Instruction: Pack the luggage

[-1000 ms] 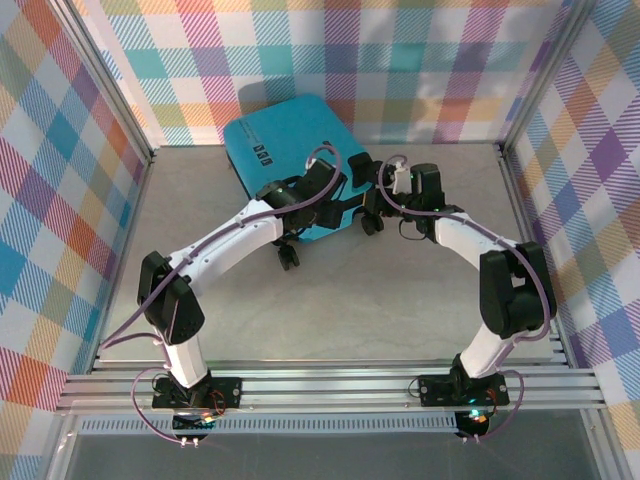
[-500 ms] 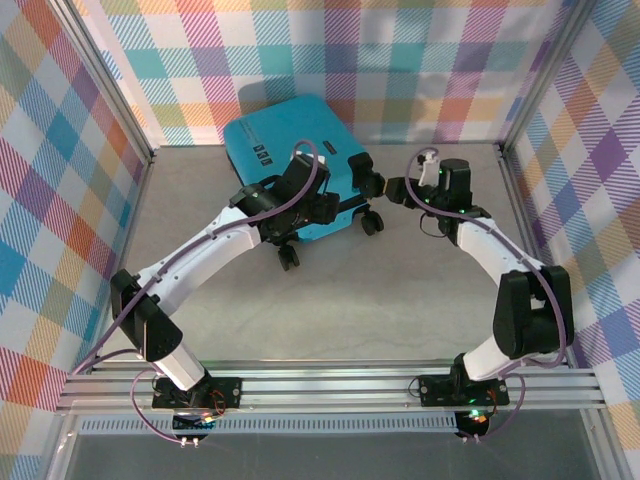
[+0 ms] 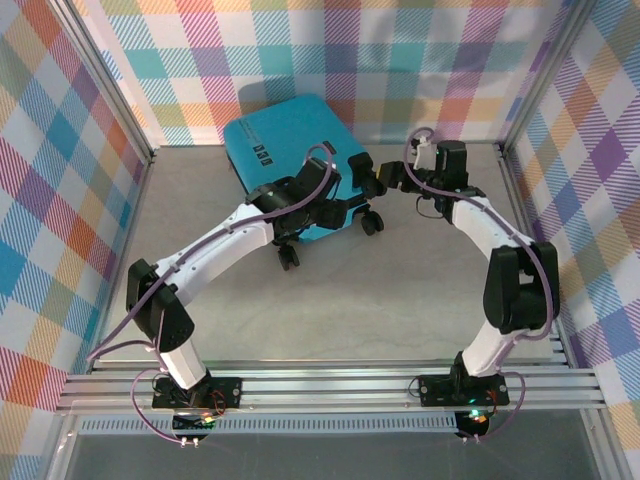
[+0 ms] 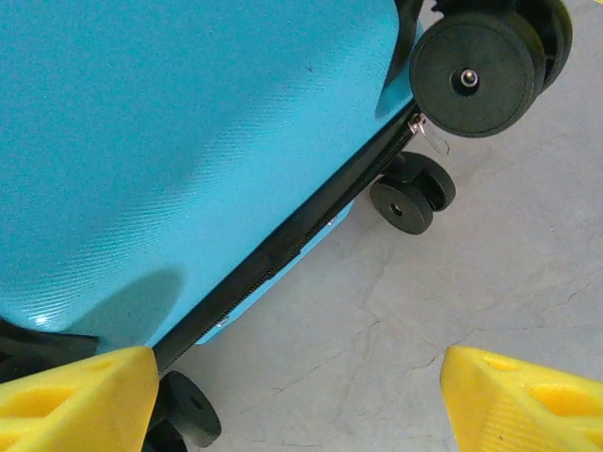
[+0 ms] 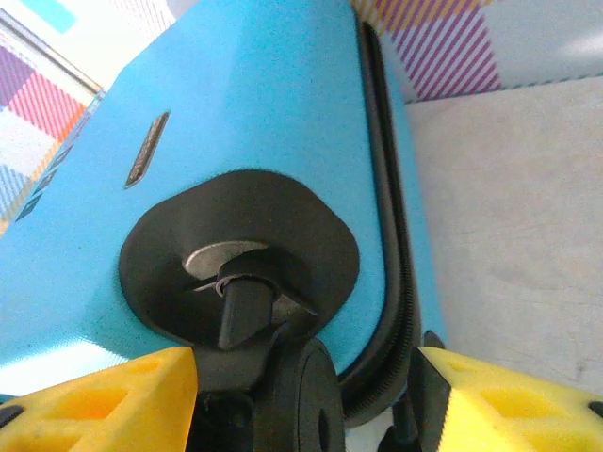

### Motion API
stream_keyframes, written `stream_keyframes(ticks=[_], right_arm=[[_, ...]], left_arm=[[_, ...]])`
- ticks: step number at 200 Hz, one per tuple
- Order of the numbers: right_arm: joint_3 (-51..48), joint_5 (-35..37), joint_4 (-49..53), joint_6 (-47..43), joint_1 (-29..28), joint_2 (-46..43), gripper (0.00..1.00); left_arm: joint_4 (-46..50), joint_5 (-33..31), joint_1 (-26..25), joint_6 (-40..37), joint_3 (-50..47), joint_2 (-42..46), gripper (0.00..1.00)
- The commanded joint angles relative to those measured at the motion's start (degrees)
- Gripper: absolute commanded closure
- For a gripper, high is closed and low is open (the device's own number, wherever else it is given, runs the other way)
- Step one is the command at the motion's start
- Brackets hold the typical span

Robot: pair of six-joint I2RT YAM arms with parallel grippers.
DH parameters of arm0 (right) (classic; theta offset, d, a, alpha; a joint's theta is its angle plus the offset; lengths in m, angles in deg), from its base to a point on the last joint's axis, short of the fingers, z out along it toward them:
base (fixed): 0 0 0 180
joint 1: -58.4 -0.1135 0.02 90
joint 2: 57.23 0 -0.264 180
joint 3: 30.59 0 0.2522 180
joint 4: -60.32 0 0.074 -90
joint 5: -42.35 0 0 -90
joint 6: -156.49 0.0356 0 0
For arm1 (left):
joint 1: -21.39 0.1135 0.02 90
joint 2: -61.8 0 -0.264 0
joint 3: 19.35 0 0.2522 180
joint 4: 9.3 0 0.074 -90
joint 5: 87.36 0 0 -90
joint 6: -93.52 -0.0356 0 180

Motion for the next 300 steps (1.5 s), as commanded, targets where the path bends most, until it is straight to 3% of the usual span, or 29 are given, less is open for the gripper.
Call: stream_keyframes(ticks=[1,23,48,83,169,220,300], right_arm=[[2.0,-6.4,-1.1,0.9,0.0,1.8,0.39],[1.3,-8.7,-3.2,1.3,-0.8,2.2,0.44],[0.5,-9.5,-3.8,1.4,-2.4,2.2,0.61],[-1.3,-9.2,-3.8,1.2,-5.5,1.2,0.71],[-12.9,-11.2,-13.4,6.0,-19.1,-2.7,0.74],[-18.4,-5.8,-16.0,9.5,-14.2,-7.5,0.69],[-26.5,0.0,-19.0,7.9,-12.7,-10.2,0.68]], left_arm=[[-0.6,0.2,-0.6,0.6,3.3,-0.7,0.21],[-0.2,0.0,-0.6,0.5,4.5,-1.6,0.21],[0.0,0.1,-0.6,0.6,5.0,-2.2,0.20],[0.7,-0.7,-0.6,0.6,4.9,-1.8,0.20],[2.3,-4.4,-0.6,2.1,-2.9,5.0,0.18],[4.7,-9.1,-0.9,3.7,-7.0,7.2,0.18],[3.5,-6.6,-2.7,5.0,-5.8,1.5,0.20]])
